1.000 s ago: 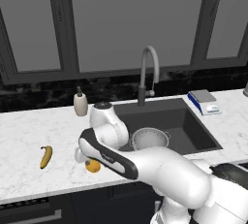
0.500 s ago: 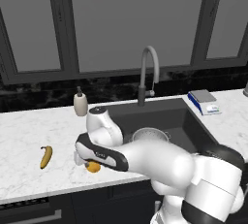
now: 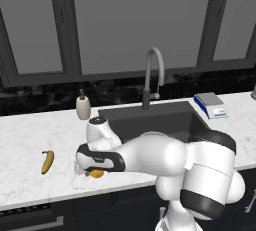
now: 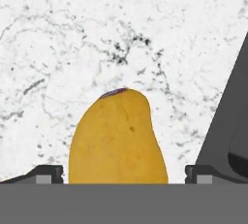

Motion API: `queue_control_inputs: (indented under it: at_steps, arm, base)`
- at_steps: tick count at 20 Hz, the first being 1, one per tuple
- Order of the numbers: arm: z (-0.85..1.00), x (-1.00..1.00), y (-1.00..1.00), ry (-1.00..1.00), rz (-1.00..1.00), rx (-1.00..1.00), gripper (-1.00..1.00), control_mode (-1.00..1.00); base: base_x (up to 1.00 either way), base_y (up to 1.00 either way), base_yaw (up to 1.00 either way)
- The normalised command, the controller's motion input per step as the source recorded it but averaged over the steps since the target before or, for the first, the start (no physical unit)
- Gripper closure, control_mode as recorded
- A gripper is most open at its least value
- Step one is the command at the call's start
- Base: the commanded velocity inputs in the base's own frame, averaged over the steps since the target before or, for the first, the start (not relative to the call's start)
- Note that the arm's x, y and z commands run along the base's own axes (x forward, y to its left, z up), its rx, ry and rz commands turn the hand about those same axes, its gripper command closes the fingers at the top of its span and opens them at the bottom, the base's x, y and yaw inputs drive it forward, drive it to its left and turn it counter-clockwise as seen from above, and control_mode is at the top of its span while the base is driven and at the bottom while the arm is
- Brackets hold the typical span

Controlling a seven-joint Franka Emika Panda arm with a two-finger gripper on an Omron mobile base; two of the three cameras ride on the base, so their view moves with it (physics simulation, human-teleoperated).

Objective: Put the colander in the sink, put the mango, banana in the colander, and turn on the sink faucet and pour water over the colander.

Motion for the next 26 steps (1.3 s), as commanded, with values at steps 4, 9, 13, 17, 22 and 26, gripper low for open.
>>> queue_control_inputs:
  at_steps: [4,9,13,17,22,26]
  arm:
    - [-0.24,0.00,0.08,0.00,0.00,0.00,-1.00,-1.00]
    - [-0.17,0.00,-0.01,0.00,0.00,0.00,1.00,-1.00]
    - [-0.07,0.00,-0.18,0.00,0.00,0.00,1.00,-1.00]
    - [0.06,-0.01,-0.40,0.00,0.00,0.00,1.00,-1.00]
    - [0.16,-0.01,-0.67,-0.02,-0.02,0.00,1.00,-1.00]
    - [0.28,0.04,-0.68,-0.03,-0.09,0.00,1.00,-1.00]
  base:
    - [0.00,0.00,0.00]
    - [0.00,0.00,0.00]
    - [0.00,0.00,0.00]
    - [0.00,0.00,0.00]
    - [0.00,0.00,0.00]
    - [0.00,0.00,0.00]
